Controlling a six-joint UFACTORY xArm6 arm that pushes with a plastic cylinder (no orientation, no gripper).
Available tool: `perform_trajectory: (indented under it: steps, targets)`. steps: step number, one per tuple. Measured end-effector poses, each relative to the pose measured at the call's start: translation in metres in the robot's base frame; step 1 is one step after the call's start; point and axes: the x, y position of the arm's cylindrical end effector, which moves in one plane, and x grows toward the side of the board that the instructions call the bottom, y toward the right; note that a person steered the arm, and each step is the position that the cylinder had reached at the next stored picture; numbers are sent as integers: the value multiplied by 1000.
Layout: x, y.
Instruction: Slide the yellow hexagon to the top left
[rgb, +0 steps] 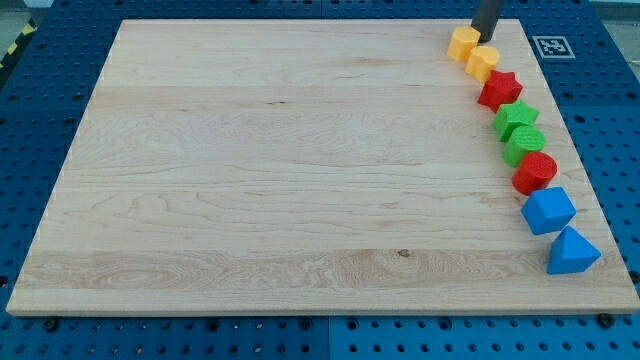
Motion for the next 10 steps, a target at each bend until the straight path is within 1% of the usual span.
perform_trajectory:
  steps: [1,2,3,4,5,7,8,9,10]
  targets:
    - [11,8]
    - [14,7]
    - [19,-16]
    - [23,-54]
    - [24,-108]
    - [24,-238]
    - [24,-280]
    - [27,-273]
    - [27,-242]
